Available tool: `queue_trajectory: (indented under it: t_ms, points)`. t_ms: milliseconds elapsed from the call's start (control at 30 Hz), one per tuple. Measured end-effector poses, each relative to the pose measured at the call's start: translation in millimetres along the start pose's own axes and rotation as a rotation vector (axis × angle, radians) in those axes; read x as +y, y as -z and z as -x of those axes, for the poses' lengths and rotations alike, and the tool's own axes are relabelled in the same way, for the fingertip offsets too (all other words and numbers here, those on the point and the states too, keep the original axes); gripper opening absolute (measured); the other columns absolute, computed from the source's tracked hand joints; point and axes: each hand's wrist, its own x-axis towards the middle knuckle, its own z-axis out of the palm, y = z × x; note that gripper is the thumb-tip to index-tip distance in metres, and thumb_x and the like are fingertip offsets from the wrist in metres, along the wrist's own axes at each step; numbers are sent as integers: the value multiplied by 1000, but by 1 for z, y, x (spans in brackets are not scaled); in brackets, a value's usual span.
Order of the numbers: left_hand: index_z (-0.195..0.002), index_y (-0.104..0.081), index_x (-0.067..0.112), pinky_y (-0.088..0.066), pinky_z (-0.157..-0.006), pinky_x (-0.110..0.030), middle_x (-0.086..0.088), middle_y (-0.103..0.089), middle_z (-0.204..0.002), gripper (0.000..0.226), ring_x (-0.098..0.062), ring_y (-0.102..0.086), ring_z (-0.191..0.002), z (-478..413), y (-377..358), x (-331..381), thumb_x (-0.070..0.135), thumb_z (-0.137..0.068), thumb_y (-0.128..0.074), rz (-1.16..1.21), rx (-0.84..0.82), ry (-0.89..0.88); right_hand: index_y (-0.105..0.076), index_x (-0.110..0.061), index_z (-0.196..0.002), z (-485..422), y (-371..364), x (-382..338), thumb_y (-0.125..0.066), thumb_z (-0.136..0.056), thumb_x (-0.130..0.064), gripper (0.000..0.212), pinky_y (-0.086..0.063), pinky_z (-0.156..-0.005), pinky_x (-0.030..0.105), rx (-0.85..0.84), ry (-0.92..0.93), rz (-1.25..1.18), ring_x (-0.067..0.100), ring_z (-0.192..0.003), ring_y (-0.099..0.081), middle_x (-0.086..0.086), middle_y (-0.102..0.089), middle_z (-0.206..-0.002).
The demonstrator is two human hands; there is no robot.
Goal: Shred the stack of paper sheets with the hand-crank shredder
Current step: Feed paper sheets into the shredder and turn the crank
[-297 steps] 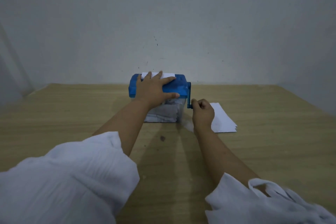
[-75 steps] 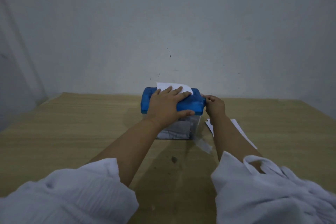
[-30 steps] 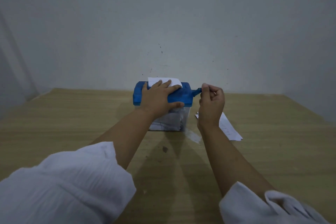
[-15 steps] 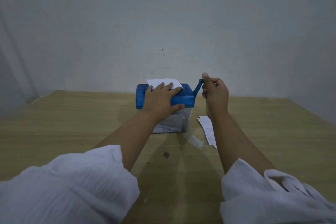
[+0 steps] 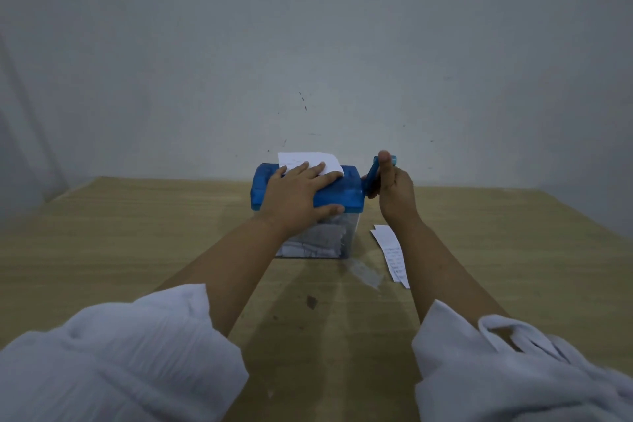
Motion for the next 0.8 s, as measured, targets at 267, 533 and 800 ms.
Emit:
queue_trajectory:
  t_ms: [267, 533, 800]
  points:
    - [-145, -23, 43, -10, -115, -40, 12, -21, -155, 63, -15, -17, -144, 0, -3, 0, 65, -88, -40, -27, 7, -10, -44, -6, -73, -42, -10, -12, -34, -92, -62, 60, -41, -49, 27, -129, -386, 110, 22, -53, -44, 9, -44, -64]
    - [-145, -25, 42, -12, -114, -39, 12, -23, -155, 63, -16, -18, -144, 0, -2, -1, 65, -88, -40, -14, 37, -14, -46, -9, -78, -41, -17, 25, -42, -96, -15, 19, -42, -62, 34, -120, -548, 50, 26, -68, -46, 18, -51, -88]
    - [-144, -27, 43, -14, -114, -42, 9, -23, -155, 74, -22, -19, -144, 1, -5, 4, 74, -79, -43, -3, 44, 53, -43, -9, -65, 10, -14, 50, -48, -94, -11, 30, -23, -40, 20, -40, -435, 58, 14, -43, -30, 9, -44, -59]
